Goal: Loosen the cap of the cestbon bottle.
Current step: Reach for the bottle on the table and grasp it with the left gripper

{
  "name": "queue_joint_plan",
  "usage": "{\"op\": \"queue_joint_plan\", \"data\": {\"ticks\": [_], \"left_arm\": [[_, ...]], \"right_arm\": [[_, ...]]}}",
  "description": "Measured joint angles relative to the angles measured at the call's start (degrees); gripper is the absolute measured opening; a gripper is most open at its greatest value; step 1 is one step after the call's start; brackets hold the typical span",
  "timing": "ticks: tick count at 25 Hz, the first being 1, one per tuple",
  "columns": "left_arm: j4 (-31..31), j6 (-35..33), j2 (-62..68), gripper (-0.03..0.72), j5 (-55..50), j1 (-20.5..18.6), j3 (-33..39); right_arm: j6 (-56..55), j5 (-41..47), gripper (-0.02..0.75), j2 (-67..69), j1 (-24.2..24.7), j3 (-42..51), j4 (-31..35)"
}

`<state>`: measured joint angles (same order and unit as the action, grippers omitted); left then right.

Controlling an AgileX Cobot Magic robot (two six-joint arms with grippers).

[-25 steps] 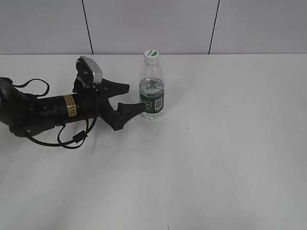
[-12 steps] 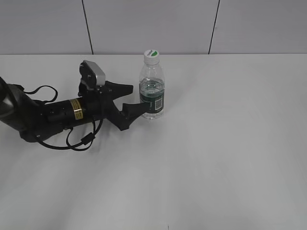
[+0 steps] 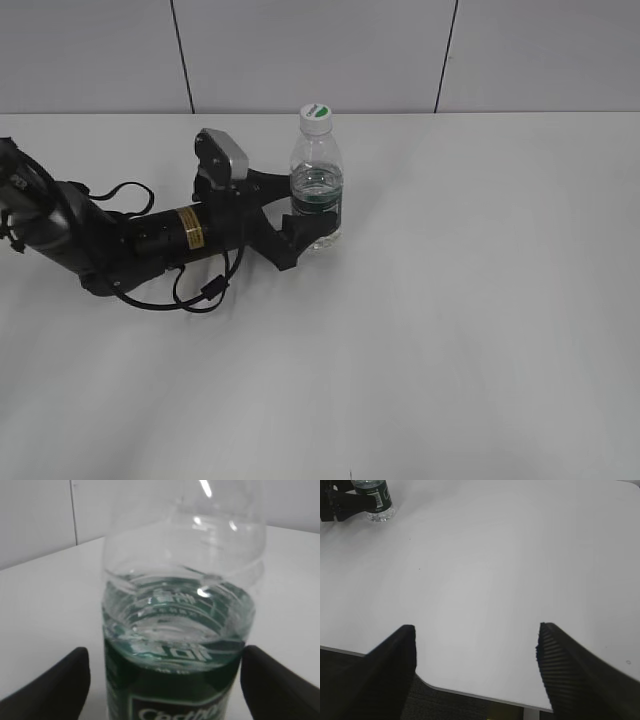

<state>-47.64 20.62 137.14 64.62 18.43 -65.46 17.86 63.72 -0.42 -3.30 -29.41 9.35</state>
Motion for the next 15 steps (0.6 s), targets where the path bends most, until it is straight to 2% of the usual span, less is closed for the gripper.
{"op": "queue_joint_plan", "data": {"ticks": [15], "left_arm": [[2.29,0.47,1.54,0.561,-0.45,1.14,-2.64]], "right_arm": [[0.0,0.0,0.572,0.0,0.0,0.0,0.0]]}}
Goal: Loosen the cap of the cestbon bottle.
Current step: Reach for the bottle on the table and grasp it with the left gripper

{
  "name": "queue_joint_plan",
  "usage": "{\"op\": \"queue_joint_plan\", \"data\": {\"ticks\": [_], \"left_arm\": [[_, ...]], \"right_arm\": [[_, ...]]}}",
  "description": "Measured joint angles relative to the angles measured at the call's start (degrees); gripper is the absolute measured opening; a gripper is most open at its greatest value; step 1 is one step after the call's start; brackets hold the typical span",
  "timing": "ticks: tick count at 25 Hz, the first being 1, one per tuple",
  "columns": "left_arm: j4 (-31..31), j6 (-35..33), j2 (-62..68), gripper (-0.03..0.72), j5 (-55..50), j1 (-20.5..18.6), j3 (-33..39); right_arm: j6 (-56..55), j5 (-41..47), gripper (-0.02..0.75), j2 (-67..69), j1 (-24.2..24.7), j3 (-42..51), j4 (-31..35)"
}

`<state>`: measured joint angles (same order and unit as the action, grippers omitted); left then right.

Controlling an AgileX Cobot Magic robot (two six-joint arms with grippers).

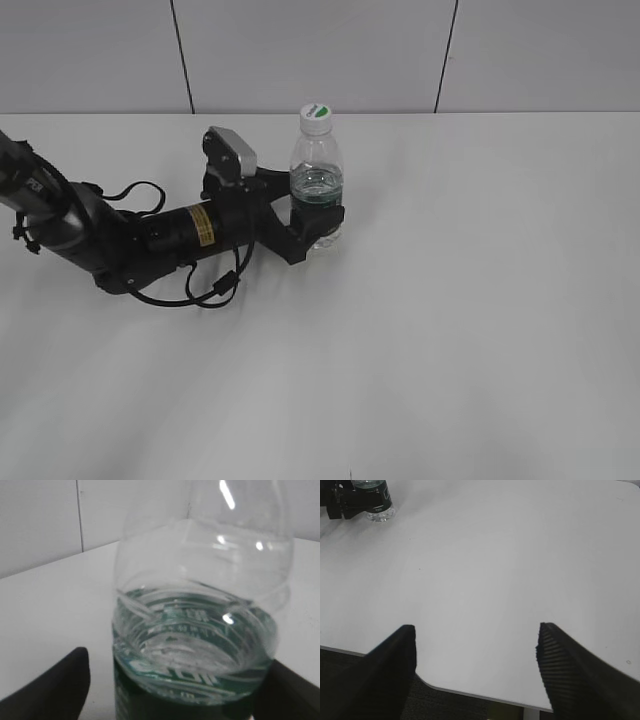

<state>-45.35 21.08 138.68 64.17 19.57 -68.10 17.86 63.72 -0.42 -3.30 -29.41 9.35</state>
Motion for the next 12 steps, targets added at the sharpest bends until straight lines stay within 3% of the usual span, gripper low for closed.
{"op": "queue_joint_plan", "data": {"ticks": [12], "left_arm": [[0.44,0.18,0.42,0.561,-1.44,0.26,-1.61]], "right_arm": [[0.0,0.0,0.572,0.0,0.0,0.0,0.0]]}}
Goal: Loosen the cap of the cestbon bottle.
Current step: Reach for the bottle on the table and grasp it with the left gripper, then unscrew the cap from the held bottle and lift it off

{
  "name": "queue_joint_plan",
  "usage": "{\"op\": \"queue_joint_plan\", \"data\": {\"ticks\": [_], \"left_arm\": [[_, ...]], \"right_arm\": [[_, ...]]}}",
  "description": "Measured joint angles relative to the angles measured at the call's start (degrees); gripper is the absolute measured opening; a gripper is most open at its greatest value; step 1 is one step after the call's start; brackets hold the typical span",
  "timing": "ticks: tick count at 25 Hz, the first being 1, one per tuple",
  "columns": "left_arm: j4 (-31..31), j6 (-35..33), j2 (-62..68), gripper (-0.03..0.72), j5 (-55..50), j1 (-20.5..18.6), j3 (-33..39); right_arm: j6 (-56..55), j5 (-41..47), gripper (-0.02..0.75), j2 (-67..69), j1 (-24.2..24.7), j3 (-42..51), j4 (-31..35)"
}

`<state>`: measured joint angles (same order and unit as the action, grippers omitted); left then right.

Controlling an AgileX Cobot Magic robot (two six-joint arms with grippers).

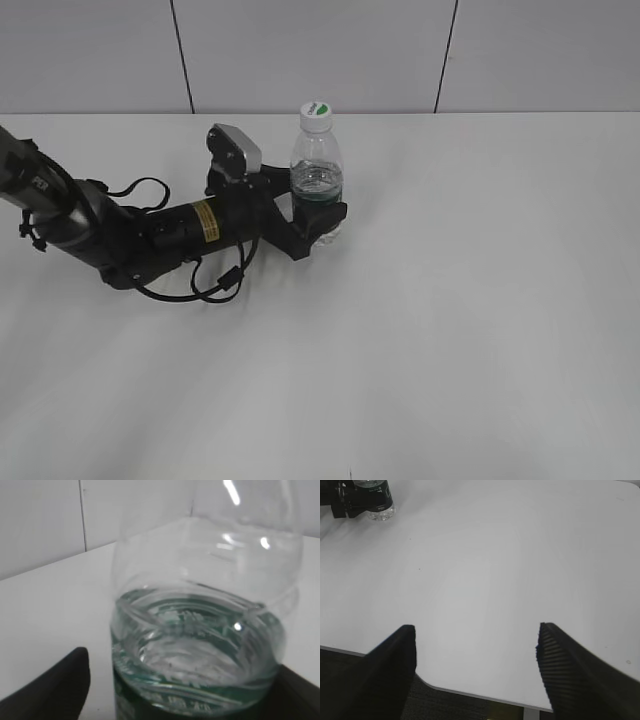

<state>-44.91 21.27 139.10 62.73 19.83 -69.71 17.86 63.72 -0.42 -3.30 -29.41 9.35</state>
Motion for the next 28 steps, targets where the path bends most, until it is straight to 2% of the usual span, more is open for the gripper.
{"op": "queue_joint_plan", "data": {"ticks": [15,18,22,28], "left_arm": [[-0.65,2.8,1.43,0.559,1.92,0.2,-2.2],[-0.79,2.8,1.43,0.525,1.73,0.2,-2.2],[-1.14,2.81,1.43,0.427,1.32,0.26,-2.2],[-1.14,2.81,1.43,0.417,1.26,0.26,-2.25]], "right_arm": [[0.0,0.0,0.572,0.0,0.0,0.0,0.0],[0.0,0.0,0.572,0.0,0.0,0.0,0.0],[0.0,0.0,0.572,0.0,0.0,0.0,0.0],[0.0,0.0,0.572,0.0,0.0,0.0,0.0]]}}
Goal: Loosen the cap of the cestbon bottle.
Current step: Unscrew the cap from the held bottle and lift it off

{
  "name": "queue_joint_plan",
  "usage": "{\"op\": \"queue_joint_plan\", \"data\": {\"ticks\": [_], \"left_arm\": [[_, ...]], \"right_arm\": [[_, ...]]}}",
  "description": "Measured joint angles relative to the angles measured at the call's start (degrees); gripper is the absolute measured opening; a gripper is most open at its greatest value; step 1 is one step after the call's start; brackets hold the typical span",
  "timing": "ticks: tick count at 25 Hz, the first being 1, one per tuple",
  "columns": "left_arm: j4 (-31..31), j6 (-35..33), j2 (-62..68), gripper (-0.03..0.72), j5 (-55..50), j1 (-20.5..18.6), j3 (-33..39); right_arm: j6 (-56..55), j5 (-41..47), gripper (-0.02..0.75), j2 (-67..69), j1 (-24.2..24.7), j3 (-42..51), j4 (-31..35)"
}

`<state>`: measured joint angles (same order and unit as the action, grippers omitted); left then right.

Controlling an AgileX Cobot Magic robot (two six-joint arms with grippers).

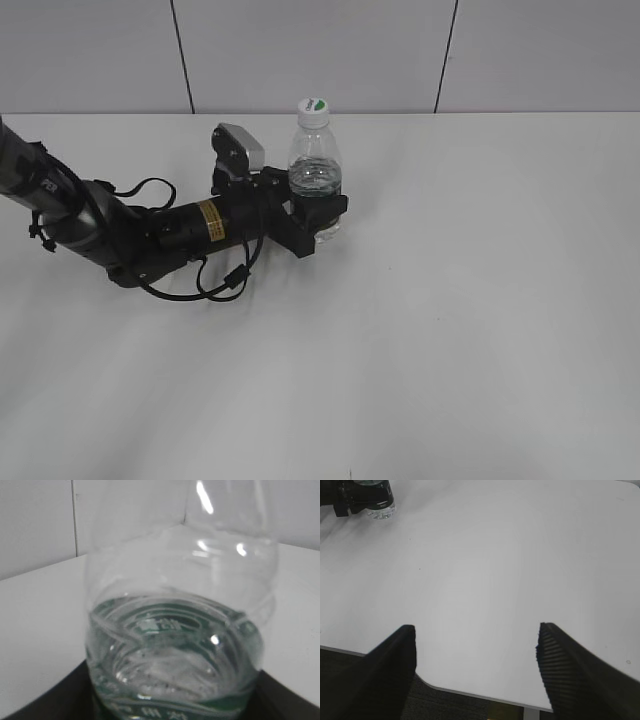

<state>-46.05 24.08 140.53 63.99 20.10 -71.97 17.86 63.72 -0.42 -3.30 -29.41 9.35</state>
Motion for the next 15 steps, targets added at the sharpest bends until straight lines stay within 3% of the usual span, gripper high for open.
{"op": "queue_joint_plan", "data": {"ticks": [9,15], "left_arm": [[-0.45,0.0,0.35,0.417,1.52,0.0,0.0],[-5.03,0.05,0.5,0.417,3.05,-0.99,0.0]], "right_arm": [[0.0,0.0,0.572,0.0,0.0,0.0,0.0],[0.0,0.0,0.572,0.0,0.0,0.0,0.0]]}}
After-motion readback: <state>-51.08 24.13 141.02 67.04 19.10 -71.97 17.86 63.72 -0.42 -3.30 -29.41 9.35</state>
